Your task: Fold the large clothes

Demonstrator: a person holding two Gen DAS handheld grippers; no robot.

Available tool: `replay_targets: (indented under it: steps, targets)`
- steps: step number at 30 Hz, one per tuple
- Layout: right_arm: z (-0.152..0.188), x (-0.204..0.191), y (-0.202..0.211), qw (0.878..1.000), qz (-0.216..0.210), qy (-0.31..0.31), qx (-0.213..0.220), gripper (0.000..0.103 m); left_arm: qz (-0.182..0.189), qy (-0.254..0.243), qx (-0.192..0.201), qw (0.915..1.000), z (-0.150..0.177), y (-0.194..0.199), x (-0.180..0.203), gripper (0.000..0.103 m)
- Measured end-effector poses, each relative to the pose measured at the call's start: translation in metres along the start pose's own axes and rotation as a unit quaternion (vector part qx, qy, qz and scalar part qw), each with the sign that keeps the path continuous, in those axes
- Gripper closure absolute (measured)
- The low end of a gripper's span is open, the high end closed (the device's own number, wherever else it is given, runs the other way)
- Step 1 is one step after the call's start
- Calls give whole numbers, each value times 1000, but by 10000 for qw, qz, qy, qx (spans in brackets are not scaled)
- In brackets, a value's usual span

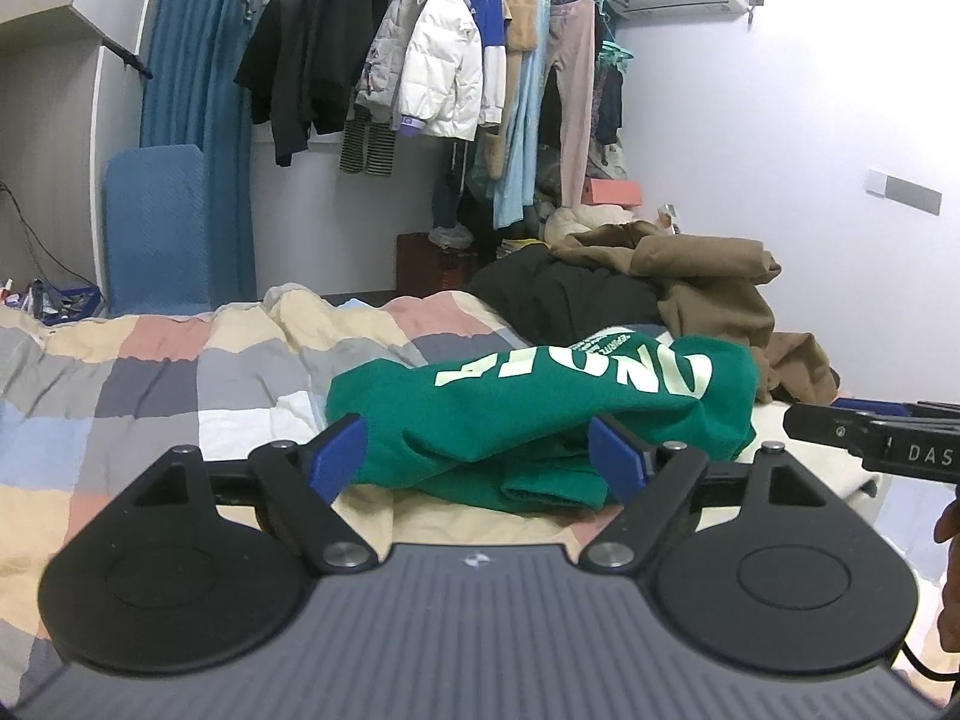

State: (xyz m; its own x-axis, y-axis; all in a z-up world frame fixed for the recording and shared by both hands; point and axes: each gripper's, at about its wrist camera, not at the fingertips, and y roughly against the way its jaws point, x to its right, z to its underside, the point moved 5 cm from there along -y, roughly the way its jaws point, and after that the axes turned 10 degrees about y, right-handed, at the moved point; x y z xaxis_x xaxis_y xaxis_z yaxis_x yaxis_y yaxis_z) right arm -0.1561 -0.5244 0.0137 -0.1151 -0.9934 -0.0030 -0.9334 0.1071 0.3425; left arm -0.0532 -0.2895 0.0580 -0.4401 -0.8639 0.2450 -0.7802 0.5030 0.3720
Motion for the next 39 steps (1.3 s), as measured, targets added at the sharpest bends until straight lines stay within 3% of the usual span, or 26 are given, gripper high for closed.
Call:
replay_targets:
  steps: [7,26,27,31,39]
  targets:
    - [1,-3,-2,9999,17,24,-107,38,85,112,-12,9999,0,1,-1,3]
    - [1,-1,-4,9996,249,53,-146,36,-93,173,13,9998,2,3,-2,0]
    - [2,-2,-5,9995,262,85,-152,33,-90,178,11,9998,2,3,-2,0]
    - [2,-1,-6,9995,290,56,-132,0,-134,146,23,9998,2,3,-3,0]
    - [7,-2,-9,9992,349,90,-182,0,-133,117,-5,9998,4,3,2,0]
